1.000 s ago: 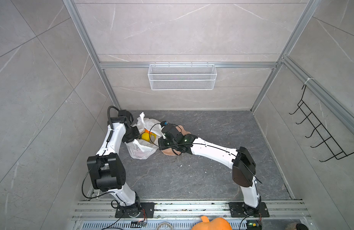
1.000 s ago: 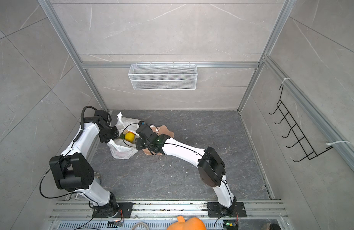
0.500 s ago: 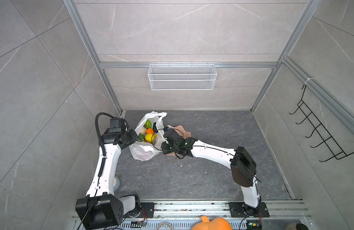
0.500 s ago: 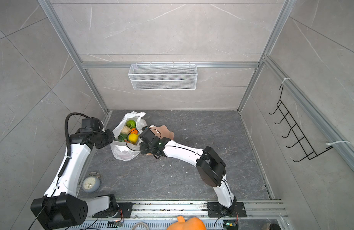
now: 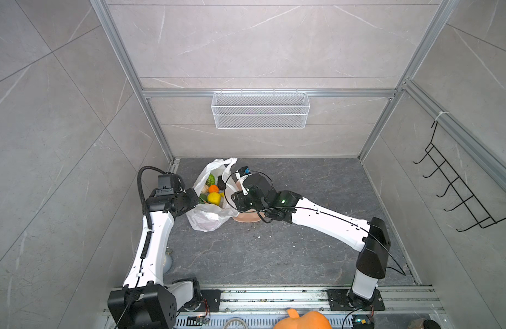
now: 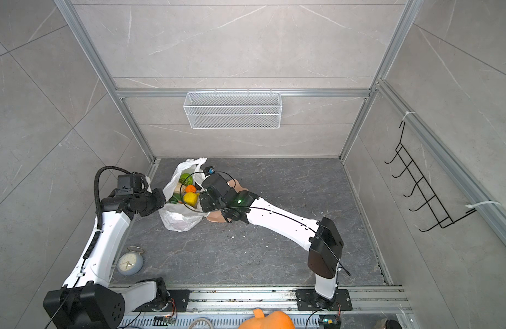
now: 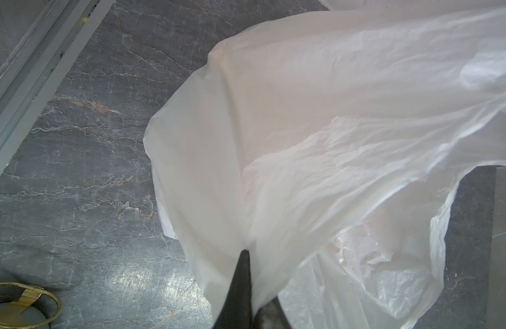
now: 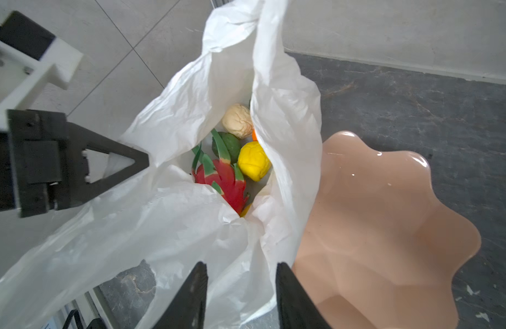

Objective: Take fruits out of the plastic bag
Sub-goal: Spread open the plastic bag at the middle-left of the table.

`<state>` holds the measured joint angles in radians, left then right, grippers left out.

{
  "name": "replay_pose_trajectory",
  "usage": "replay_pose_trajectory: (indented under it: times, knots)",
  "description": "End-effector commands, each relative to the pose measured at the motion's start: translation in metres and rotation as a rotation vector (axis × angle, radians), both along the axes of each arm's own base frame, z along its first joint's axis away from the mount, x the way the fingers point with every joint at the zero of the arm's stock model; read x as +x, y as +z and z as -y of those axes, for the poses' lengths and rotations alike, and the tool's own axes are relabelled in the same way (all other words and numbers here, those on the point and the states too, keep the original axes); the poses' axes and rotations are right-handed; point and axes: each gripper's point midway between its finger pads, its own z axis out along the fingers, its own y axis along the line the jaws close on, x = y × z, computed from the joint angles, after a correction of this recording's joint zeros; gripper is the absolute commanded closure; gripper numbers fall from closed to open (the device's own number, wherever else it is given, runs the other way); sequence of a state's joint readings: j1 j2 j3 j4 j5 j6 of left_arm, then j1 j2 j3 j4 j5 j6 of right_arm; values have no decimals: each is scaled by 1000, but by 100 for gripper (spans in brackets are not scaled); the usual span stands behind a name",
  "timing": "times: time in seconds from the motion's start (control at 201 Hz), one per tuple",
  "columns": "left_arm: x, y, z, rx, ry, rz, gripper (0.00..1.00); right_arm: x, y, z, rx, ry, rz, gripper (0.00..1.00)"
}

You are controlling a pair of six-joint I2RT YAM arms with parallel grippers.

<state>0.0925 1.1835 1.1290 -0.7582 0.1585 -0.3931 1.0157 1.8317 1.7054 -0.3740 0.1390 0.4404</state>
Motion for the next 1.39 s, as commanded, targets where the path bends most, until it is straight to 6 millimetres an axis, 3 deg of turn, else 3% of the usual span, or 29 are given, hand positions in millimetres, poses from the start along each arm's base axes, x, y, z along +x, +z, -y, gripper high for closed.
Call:
replay_pose_trajectory:
  times: [0.0,0.333,0.528,0.717,0.727,0.756,0.936,1.095,1.204,1.254,1.284,1.388]
  knots:
    - [1,15,5,-11,-25,60,100,-10,-4,-16,-34,71,-10,59]
    - [-3,14,9,-31,-35,70,100,9,-41,-77,-46,150,-49,62]
    - [-12,15,16,-68,-49,76,100,32,-56,-96,-59,148,-34,63]
    - [-28,16,24,-118,-45,84,100,56,-95,-114,-115,161,-73,64]
    - [-29,16,24,-121,-46,87,100,57,-87,-115,-104,162,-62,64]
    - [-31,16,25,-128,-45,88,100,59,-99,-118,-123,168,-67,64]
    - [-44,11,26,-136,-35,82,100,50,-126,-128,-147,227,-107,59]
    - [-51,7,28,-156,-23,82,100,31,-137,-130,-194,263,-111,49]
    - [-56,10,20,-120,20,100,100,19,-133,-127,-206,280,-117,48]
    - [-58,10,14,-98,46,102,100,9,-148,-124,-233,297,-141,48]
    - [-59,10,10,-84,66,99,100,4,-134,-123,-217,304,-124,49]
    - [-67,2,-2,-59,152,74,100,-10,-128,-116,-201,305,-100,47]
